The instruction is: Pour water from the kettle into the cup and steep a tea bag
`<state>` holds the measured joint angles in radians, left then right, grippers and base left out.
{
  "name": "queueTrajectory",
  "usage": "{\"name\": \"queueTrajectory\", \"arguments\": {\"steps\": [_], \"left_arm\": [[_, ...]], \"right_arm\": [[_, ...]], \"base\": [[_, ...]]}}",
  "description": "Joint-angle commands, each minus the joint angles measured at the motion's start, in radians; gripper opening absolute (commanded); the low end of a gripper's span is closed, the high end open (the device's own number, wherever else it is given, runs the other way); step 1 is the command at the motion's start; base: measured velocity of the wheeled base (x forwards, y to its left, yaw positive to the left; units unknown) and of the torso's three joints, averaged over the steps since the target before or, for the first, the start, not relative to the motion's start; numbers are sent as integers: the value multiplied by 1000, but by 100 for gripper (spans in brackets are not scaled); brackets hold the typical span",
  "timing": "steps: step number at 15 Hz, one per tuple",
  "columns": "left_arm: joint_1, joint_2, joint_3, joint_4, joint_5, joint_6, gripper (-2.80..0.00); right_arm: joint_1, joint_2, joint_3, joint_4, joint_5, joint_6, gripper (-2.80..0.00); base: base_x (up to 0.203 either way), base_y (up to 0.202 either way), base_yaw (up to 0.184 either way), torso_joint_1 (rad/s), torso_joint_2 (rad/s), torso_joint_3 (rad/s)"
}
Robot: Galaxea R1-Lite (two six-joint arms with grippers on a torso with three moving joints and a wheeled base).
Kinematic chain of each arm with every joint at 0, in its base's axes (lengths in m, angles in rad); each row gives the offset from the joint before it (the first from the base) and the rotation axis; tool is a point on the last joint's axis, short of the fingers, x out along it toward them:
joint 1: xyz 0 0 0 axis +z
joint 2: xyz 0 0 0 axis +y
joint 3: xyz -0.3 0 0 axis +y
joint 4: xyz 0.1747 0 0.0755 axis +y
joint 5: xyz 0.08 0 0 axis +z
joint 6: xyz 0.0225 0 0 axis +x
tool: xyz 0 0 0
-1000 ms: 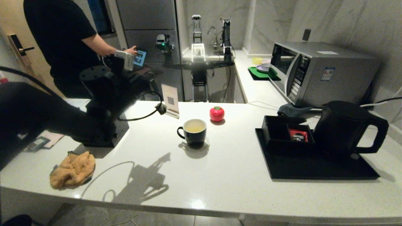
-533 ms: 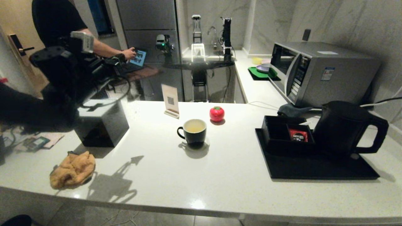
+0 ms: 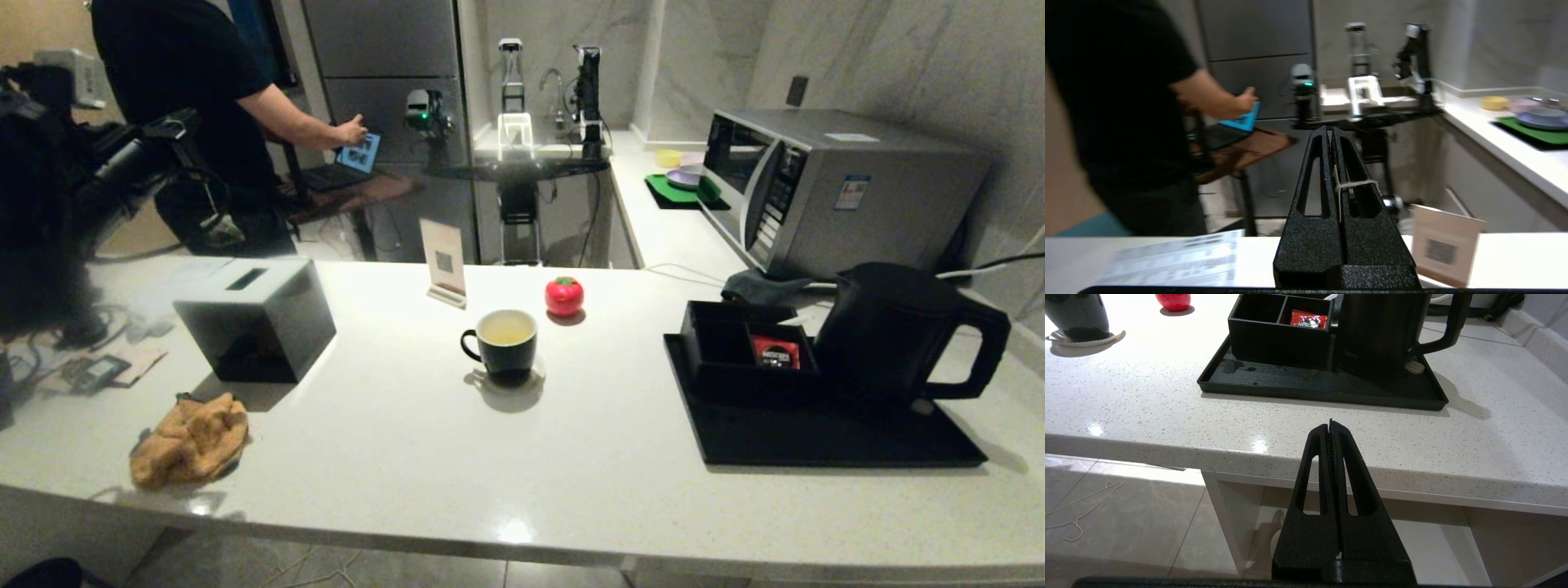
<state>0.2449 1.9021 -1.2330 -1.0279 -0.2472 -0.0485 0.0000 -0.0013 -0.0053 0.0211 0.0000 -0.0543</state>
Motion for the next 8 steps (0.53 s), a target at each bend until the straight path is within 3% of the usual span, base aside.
{"name": "queueTrajectory", "arguments": {"steps": [1, 8], "left_arm": [[33, -3, 0, -6, -1, -1, -280], [94, 42, 6, -9, -5, -1, -280]], "right_arm": [[0, 1, 0, 0, 0, -1, -280], [0, 1, 0, 0, 0, -1, -280]], "base": [[0, 0, 0, 0, 0, 0], [0, 0, 0, 0, 0, 0]]}}
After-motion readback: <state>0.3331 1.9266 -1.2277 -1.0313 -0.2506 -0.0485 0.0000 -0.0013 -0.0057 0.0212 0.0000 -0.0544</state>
